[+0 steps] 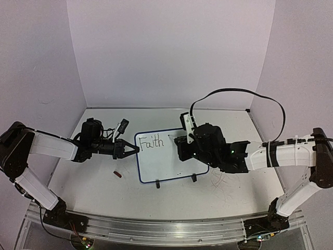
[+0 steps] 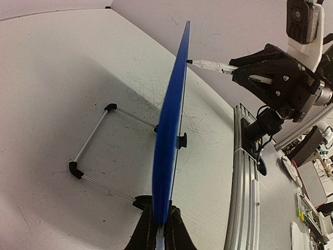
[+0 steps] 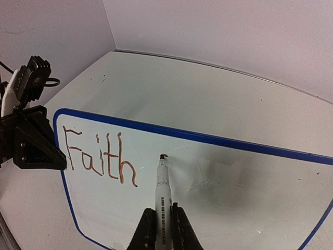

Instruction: Write a sentence on the whiteboard

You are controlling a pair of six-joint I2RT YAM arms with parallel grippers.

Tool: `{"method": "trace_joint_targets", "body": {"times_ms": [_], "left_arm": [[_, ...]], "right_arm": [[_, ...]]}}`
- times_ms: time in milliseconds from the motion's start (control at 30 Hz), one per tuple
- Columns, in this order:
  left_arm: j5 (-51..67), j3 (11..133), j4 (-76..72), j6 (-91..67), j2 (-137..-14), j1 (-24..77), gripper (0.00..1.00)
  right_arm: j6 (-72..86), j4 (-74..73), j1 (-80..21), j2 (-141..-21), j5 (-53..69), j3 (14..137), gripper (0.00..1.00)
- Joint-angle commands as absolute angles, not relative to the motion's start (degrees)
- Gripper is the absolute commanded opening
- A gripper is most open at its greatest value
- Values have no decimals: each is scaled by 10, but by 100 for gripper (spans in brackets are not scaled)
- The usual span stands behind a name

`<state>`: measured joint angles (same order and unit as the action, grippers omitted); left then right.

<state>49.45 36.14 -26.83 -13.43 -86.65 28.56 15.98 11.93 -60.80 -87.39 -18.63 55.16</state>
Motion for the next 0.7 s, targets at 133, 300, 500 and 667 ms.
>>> {"method": "trace_joint_targets", "body": {"times_ms": [133,300,500,667], "left_arm": [[488,374,-258,-120,-863,292,0],[486,376,-257,-119,-863,292,0],[487,378,-257,-119,-866,292,0],[487,378,-256,-119,-865,292,0]], "right_arm": [[171,109,-606,-886,-186,579,0],[181,99,-606,-874,-182,568,0],[196,88,-606,-859,-176,548,0],[212,82,-608,-852,-168,532,0]]}}
